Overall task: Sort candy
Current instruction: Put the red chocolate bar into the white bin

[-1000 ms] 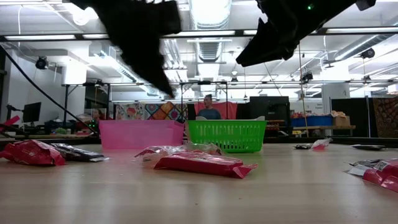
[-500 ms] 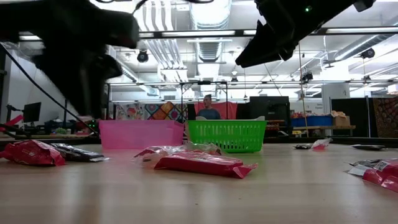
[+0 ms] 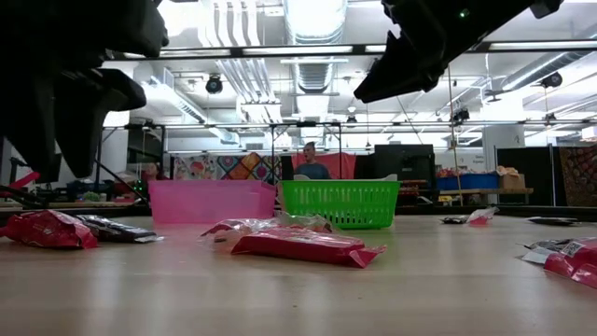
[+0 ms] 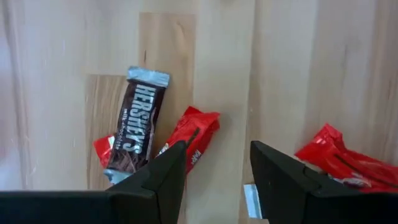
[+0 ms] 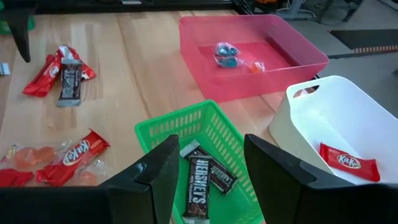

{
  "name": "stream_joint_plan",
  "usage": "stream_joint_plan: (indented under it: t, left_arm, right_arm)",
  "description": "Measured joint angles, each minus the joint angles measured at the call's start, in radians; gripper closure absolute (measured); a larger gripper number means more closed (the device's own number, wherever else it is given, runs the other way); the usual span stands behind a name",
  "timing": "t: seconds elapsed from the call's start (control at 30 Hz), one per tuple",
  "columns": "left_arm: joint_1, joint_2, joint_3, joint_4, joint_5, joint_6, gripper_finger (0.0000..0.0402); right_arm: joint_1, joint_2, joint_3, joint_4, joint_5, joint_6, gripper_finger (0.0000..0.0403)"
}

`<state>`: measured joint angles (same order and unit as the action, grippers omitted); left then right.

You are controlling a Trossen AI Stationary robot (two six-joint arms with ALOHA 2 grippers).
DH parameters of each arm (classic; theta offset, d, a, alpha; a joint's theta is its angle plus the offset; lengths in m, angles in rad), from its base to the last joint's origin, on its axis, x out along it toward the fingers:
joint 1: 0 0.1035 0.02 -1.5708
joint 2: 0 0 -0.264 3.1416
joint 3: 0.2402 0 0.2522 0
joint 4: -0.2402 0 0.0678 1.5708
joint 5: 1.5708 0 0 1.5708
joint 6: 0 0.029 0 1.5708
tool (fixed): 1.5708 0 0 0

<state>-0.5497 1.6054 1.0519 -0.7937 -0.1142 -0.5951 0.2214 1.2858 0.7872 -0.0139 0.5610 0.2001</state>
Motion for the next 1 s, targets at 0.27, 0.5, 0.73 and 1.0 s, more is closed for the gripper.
stream_joint_plan:
  t: [0.27, 0.5, 0.73, 1.0]
  left_arm:
    - [-0.050, 0.000, -0.001, 0.000, -0.055, -0.065, 0.0240]
    - [-0.059, 0.001, -0.001, 0.000, -0.108, -0.098, 0.0240]
    - [-0.065, 0.001, -0.024, 0.006, -0.115, -0.100, 0.0240]
    - [-0.065, 0.002, -0.075, 0.025, -0.121, -0.102, 0.0240]
  right_arm:
    - [0.000, 0.000, 0.000, -0.010, -0.012, -0.001, 0.0229]
    - [0.000, 0.000, 0.000, -0.010, -0.012, 0.009, 0.0229]
    - [0.000, 0.000, 0.000, -0.010, -0.012, 0.009, 0.0229]
    - [0.000, 0.000, 0.000, -0.011, -0.012, 0.010, 0.0229]
